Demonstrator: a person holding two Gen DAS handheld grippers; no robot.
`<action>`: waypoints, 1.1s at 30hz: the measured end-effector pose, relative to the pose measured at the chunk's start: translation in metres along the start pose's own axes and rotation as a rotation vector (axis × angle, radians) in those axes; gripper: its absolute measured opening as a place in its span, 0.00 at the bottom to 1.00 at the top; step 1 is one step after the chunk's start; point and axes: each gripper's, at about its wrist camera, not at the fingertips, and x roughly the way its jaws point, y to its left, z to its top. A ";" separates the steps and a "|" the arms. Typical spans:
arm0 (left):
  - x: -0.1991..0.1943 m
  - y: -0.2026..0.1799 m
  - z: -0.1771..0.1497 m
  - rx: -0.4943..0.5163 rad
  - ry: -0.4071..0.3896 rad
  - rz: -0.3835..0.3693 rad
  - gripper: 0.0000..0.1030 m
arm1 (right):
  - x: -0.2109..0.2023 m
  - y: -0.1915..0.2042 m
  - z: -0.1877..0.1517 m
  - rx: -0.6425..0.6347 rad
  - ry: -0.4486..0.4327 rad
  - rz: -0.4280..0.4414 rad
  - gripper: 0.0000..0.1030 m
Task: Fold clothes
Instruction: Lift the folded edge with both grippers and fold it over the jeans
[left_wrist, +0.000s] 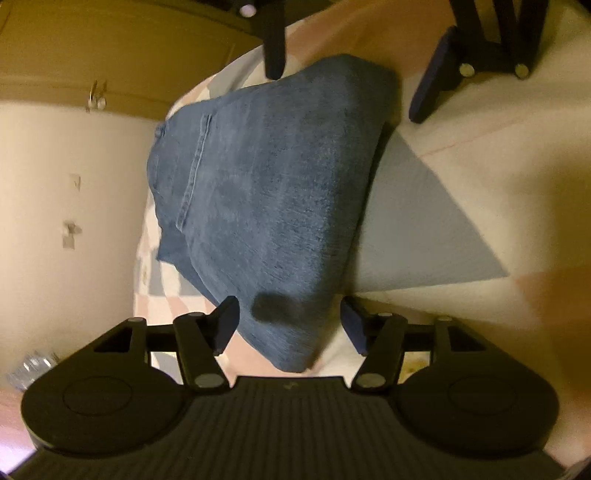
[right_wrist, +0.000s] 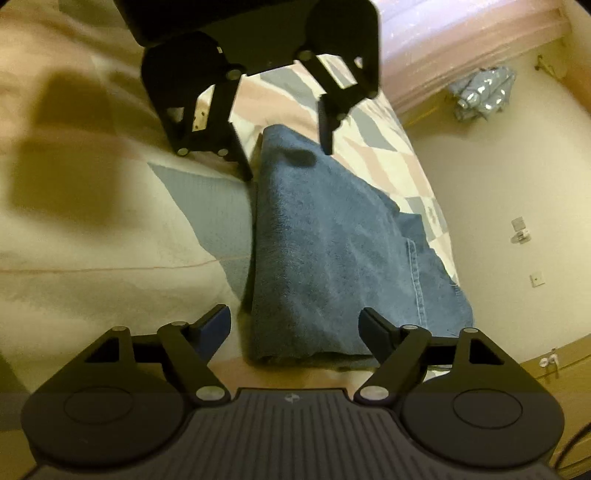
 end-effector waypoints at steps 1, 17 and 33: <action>0.002 -0.001 -0.001 0.014 -0.006 0.011 0.56 | 0.003 0.002 0.001 -0.005 0.005 -0.009 0.76; 0.001 0.045 0.005 -0.094 0.007 -0.129 0.27 | 0.020 -0.053 -0.005 0.108 -0.054 0.184 0.32; 0.024 0.192 0.042 -0.445 0.227 -0.420 0.20 | 0.094 -0.223 -0.023 0.371 -0.105 0.879 0.20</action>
